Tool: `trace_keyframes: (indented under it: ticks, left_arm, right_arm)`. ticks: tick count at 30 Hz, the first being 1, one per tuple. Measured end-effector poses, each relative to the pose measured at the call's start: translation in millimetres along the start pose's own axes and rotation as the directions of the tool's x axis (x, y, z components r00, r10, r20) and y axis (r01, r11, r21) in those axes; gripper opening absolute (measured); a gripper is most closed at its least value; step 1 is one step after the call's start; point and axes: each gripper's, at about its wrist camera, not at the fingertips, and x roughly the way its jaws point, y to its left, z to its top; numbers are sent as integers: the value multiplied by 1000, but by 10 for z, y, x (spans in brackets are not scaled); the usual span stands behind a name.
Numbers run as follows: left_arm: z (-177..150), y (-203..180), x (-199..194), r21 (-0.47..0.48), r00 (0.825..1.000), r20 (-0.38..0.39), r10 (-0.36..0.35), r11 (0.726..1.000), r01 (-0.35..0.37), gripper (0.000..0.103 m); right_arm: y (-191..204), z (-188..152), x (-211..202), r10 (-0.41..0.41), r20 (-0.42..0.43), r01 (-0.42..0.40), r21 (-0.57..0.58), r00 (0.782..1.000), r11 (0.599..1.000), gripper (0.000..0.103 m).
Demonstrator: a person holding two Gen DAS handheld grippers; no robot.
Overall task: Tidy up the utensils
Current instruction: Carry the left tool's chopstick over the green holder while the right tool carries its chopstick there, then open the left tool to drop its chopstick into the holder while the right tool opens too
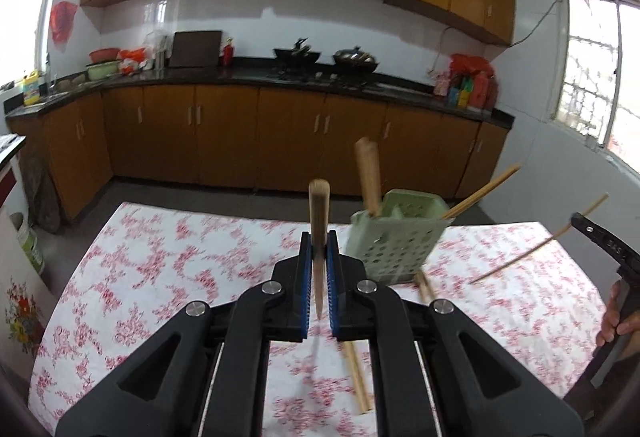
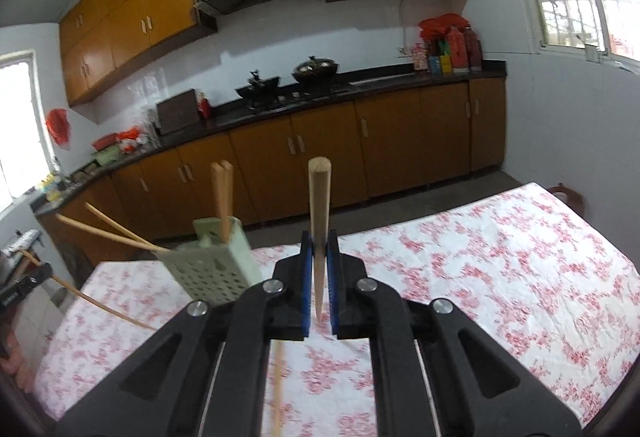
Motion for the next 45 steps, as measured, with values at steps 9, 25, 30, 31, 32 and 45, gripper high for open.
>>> trace_keyframes:
  ticks: [9, 25, 30, 31, 32, 45]
  left_arm:
    - [431, -335, -218, 8, 991, 101, -91, 996, 91, 7]
    - [897, -559, 295, -52, 979, 201, -26, 998, 37, 7]
    - [796, -542, 491, -52, 989, 149, -18, 998, 26, 7]
    - [775, -541, 526, -51, 990, 142, -16, 998, 23, 7]
    - [762, -537, 550, -50, 990, 138, -15, 998, 22, 7]
    - [685, -477, 599, -57, 997, 80, -15, 998, 19, 8]
  right_arm:
    - [335, 467, -300, 206, 40, -206, -5, 978, 979, 8]
    - [754, 736, 350, 183, 44, -180, -63, 982, 982, 8]
    - [803, 669, 612, 174, -4, -174, -70, 985, 982, 8]
    - [822, 650, 664, 171, -14, -172, -74, 985, 982, 8]
    - [830, 636, 700, 169, -20, -171, -75, 985, 982, 8]
    - [829, 525, 778, 113, -25, -115, -69, 993, 991, 24]
